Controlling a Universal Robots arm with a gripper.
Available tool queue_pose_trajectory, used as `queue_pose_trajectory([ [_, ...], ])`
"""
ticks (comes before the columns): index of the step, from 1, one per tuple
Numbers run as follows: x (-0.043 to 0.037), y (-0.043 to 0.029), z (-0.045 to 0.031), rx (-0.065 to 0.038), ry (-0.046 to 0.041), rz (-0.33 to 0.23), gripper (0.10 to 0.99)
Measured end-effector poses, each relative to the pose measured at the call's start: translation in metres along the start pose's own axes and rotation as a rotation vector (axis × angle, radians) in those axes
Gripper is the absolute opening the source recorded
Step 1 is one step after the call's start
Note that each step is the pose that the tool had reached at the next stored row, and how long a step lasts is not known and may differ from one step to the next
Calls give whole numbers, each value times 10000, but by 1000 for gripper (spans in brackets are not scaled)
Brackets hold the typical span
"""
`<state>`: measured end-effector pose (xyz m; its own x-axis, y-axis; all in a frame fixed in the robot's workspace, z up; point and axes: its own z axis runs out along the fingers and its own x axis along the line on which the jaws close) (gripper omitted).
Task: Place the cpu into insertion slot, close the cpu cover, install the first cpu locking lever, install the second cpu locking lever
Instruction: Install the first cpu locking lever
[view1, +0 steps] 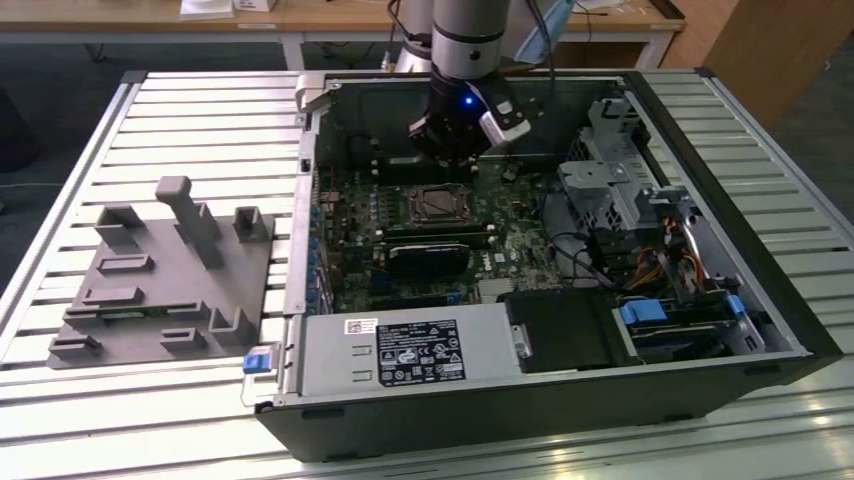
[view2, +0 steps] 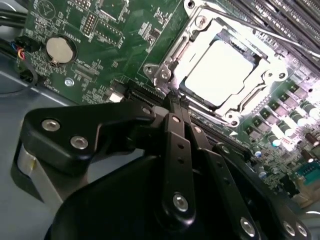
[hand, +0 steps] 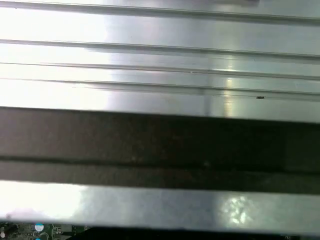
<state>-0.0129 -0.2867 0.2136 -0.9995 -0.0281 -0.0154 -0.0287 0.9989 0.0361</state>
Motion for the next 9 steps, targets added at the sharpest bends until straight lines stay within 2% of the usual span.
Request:
queue_pose_trajectory([
  [9,-2,-29,-2,3,1,-1,106],
])
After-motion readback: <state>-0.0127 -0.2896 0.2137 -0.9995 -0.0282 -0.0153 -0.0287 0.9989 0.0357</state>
